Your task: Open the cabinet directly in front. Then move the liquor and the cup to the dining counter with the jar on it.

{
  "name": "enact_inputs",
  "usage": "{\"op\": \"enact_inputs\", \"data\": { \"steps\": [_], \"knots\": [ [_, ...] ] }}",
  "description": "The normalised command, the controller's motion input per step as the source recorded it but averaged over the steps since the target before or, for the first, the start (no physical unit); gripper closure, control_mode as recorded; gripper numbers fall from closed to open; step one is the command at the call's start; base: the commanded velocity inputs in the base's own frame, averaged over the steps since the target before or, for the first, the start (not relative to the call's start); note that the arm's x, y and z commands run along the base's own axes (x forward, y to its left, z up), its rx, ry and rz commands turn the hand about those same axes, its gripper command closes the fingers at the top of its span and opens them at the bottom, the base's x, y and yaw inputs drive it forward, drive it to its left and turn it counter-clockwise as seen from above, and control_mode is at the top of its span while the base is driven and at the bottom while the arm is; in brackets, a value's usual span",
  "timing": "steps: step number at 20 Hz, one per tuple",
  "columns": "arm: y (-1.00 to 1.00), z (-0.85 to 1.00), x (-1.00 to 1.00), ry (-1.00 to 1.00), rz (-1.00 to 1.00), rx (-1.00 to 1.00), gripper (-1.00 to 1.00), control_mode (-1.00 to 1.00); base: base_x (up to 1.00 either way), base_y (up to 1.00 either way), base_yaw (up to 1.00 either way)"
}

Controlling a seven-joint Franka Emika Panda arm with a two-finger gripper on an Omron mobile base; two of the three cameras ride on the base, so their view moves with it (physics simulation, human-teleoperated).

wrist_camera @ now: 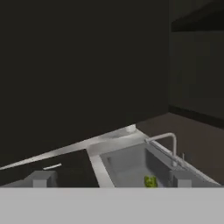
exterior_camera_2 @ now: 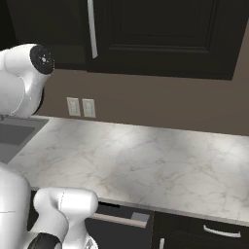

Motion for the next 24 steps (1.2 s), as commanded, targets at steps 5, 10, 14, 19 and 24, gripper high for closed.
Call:
{"op": "enact_inputs", "data": {
  "steps": [5, 10, 14, 19, 24],
  "knots": [
    [-0.98, 0.00, 0.00, -0.30, -0.46, 0.08, -1.00, -1.00, 0.00, 0.00, 0.00],
    [-0.82, 0.00, 0.08, -0.21, -0.58, 0.04, -1.00, -1.00, 0.00, 0.00, 0.00],
    [-0.76, 0.00, 0.01, -0.18, -0.61, 0.00, -1.00, -1.00, 0.00, 0.00, 0.00],
    [-0.64, 0.01, -0.03, -0.13, -0.45, 0.01, -1.00, -1.00, 0.00, 0.00, 0.00],
    [-0.03, 0.00, 0.00, -0.01, 0.00, 0.00, -1.00, -1.00, 0.00, 0.00, 0.00]
  ]
}}
